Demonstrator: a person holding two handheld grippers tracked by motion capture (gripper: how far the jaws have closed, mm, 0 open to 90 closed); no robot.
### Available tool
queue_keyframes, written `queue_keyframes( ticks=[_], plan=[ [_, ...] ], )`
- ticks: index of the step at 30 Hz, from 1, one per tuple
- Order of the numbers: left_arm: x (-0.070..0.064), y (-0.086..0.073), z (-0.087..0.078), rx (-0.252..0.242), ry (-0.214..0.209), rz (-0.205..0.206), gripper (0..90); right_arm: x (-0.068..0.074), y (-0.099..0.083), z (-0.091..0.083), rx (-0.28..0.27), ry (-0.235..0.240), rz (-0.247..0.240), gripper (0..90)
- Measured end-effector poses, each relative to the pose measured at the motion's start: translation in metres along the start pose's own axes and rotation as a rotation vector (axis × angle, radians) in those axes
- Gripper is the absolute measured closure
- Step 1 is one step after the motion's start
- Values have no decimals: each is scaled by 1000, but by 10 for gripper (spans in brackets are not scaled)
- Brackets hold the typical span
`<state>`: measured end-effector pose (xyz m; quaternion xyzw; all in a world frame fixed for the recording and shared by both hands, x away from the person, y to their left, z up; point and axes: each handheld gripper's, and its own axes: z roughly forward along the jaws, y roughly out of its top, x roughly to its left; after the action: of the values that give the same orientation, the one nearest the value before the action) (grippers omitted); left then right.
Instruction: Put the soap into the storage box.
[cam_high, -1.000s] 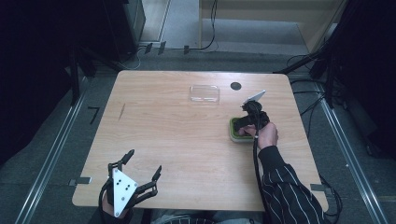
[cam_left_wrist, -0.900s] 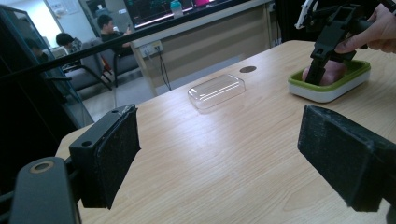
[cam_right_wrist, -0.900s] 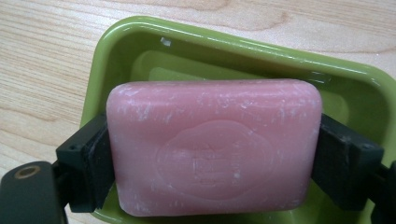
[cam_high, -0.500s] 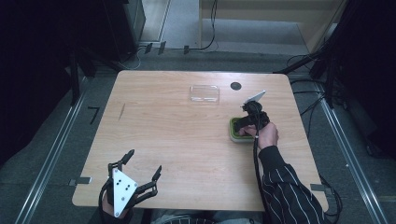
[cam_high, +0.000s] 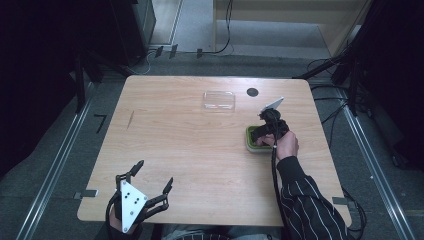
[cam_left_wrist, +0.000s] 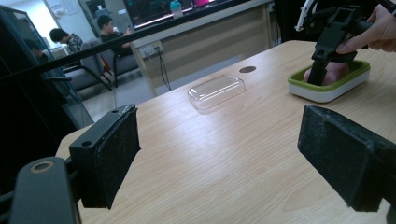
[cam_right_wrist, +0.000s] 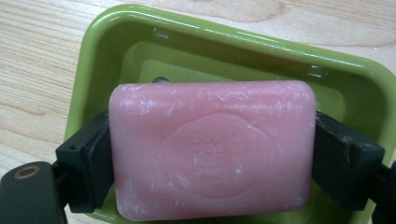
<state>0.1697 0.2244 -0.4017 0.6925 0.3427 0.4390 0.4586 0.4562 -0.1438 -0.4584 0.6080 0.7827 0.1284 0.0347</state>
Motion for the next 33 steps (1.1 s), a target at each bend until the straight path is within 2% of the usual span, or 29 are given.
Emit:
queue_keyframes(
  ticks=[6, 9, 18, 23, 33],
  plan=[
    [0, 0, 0, -1, 1, -2, 131, 1, 0, 0, 11, -18, -19, 126],
    [0, 0, 0, -2, 0, -1, 131, 0, 0, -2, 9, -3, -14, 116],
    [0, 0, 3, -3, -7, -1, 131, -1, -2, -14, -11, -2, -24, 66],
    [0, 0, 2, -5, -5, -3, 131, 0, -5, -25, -19, 6, -50, 42],
    [-1, 1, 2, -6, -7, 2, 131, 4, -19, -39, 2, 20, -91, 28]
  ],
)
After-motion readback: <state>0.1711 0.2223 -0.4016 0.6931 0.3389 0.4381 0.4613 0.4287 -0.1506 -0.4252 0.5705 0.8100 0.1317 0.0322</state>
